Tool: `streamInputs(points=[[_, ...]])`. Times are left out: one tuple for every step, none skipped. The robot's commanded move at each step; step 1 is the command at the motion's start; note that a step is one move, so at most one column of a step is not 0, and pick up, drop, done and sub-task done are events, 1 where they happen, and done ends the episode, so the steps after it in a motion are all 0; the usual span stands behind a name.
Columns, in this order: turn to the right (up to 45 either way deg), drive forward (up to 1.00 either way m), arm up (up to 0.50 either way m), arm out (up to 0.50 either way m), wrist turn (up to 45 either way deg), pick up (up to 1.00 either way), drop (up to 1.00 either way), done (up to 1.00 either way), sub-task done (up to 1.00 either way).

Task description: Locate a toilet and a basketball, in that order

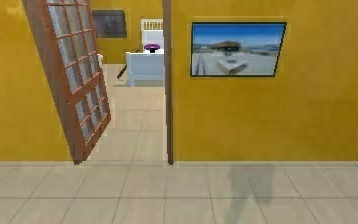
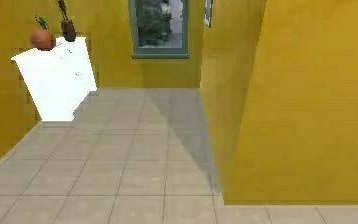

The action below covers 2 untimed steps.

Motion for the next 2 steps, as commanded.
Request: streamInputs(points=[[-18.0, 0.00, 0.00, 0.00, 0.0, 0.00, 0.00, 0.00, 0.00], [0.0, 1.00, 0.00, 0.00, 0.0, 0.00, 0.00, 0.00, 0.00]])
